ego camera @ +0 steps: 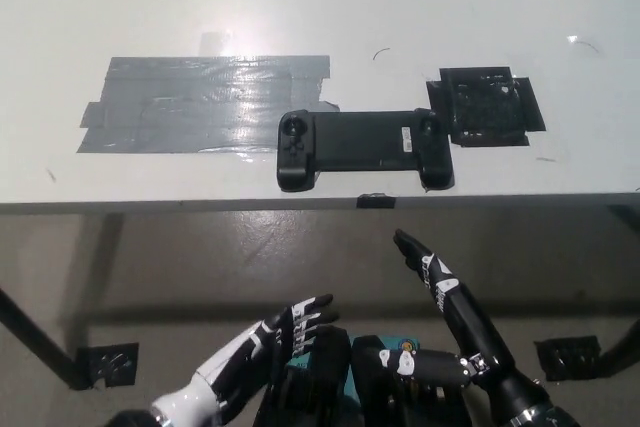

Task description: A controller is being placed at the center of the desk near the left hand and the robot uses its left hand's index finger to press a button at the left area of the controller

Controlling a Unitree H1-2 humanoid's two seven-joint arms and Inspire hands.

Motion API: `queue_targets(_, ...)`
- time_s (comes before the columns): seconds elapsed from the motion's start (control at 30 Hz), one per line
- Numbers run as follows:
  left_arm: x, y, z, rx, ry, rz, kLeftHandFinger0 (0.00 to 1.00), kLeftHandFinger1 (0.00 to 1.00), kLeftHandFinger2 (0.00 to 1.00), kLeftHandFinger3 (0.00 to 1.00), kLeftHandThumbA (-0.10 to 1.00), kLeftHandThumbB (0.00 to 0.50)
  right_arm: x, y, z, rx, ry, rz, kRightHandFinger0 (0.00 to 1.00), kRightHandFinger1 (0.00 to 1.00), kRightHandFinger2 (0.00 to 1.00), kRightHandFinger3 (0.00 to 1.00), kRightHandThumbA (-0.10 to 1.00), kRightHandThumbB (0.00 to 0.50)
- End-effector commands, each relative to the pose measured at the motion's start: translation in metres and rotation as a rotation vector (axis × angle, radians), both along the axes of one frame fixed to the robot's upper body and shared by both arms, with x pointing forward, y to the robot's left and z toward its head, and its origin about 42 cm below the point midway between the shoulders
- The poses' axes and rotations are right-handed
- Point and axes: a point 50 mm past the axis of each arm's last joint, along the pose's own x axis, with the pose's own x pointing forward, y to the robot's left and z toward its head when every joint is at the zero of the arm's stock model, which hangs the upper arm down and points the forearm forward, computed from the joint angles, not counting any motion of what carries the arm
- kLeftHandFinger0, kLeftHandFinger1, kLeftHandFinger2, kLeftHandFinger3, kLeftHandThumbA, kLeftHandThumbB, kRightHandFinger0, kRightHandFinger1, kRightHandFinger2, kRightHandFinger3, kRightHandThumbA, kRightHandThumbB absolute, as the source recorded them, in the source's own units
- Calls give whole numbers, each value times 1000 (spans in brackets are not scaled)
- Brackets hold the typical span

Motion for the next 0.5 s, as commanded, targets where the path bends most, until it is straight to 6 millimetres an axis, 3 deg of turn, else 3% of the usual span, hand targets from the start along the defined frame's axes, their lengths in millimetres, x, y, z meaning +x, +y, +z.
queue_targets(0.0,-11,4,19,99,-598,302,1000,1000,1000,1000,1000,353,-7,6,10,109,-113,-31,1000,1000,1000,1000,1000,294)
queue_targets(0.13,-18,4,12,118,-611,306,1000,1000,1000,1000,1000,336,-9,9,8,107,-101,-18,1000,1000,1000,1000,1000,292)
queue_targets(0.17,-19,4,11,127,-612,311,1000,1000,1000,1000,1000,310,-10,9,8,107,-100,-16,1000,1000,1000,1000,1000,293)
queue_targets(0.2,-21,4,9,141,-609,327,1000,1000,1000,1000,1000,233,-10,10,7,107,-98,-12,1000,1000,1000,1000,1000,294)
queue_targets(0.33,-21,6,6,124,-580,372,1000,1000,1000,1000,1000,152,-9,11,7,112,-90,-6,1000,1000,1000,1000,1000,294)
queue_targets(0.47,-17,5,4,89,-566,393,1000,1000,1000,1000,1000,154,-7,11,7,114,-84,-4,1000,1000,1000,1000,992,289)
